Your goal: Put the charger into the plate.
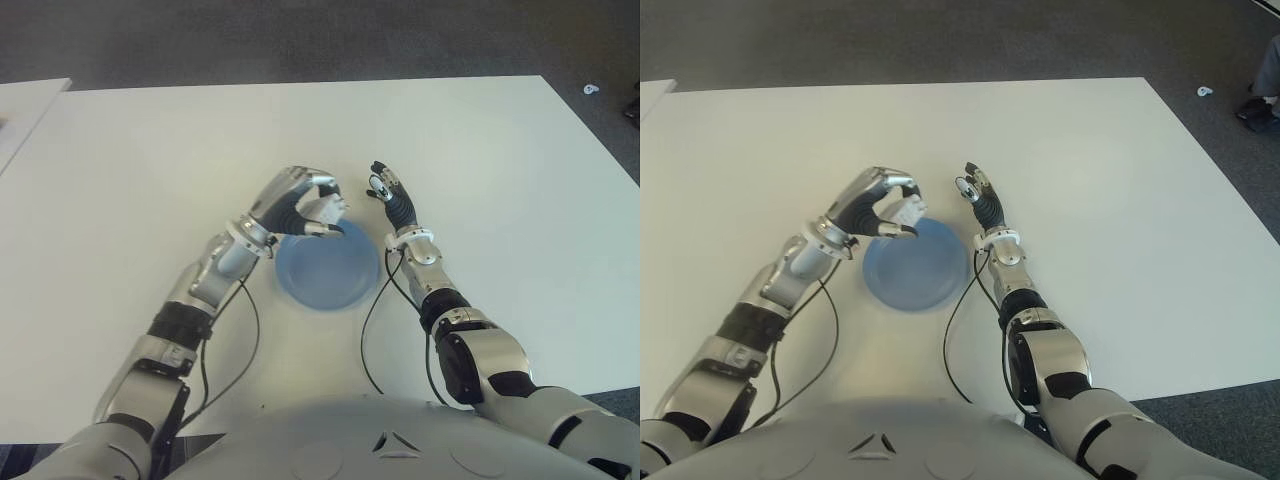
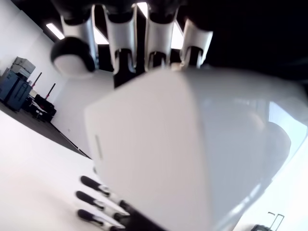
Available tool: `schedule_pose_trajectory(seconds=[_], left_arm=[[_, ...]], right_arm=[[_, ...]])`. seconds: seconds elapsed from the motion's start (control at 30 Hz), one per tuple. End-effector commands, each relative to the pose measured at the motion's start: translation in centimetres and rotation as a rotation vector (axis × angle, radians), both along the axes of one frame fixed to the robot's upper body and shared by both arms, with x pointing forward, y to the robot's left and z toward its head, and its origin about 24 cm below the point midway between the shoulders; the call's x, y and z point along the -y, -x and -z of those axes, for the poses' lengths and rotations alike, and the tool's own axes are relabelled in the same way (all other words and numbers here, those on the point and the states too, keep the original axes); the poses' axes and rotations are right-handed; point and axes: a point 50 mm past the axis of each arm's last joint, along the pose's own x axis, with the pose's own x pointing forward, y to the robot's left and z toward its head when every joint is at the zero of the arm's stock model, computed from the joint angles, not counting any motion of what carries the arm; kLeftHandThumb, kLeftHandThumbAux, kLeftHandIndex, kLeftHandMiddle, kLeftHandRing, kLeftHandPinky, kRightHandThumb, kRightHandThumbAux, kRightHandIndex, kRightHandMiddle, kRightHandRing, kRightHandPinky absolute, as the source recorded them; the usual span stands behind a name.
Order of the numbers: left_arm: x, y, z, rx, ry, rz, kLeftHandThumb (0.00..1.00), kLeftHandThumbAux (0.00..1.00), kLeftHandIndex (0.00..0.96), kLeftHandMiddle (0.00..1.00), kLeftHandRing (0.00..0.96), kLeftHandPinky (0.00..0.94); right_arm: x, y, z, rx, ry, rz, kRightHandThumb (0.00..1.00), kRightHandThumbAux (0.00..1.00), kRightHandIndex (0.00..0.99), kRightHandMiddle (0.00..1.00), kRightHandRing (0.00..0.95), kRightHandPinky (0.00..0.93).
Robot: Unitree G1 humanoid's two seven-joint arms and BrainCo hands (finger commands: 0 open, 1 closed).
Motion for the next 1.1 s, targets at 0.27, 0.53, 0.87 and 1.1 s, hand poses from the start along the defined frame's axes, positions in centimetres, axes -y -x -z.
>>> schedule_pose_trajectory(seconds=[0.27,0.53,0.87,1.1], left_arm=[[1.2,0.8,0.7,-0.059,-0.008,0.049,0.684,0.631,0.832,0.890,0.886,0.910],[1.1,0.9,1.1,-0.065,0.001,0.057,0.637,0.608,0.853,0.900,0.886,0.912],[1.6,1.4,1.2,-0.055,0.019,0.039,0.682,0.655,0.827,0.883,0.877,0.893],[2.3,1.5,1.4,-0.065,0.003,0.017,0.725,0.685,0.809,0.870,0.871,0.886]], right_arm=[[-0.4,2.1,3.4,-0.196,-0.016,0.013,0.032,0.371,0.000,0.000,0.000,0.000],[-0.6,2.1,3.4,-0.192,-0.016,0.004,0.038,0.364,0.000,0.000,0.000,0.000],[-0.9,2.1,3.4,-0.201,-0.025,-0.004,0.042,0.349,0.000,0.000,0.000,0.000],[-0.9,2.1,3.4,-0.206,-0.030,-0.001,0.050,0.334,0.000,0.000,0.000,0.000]])
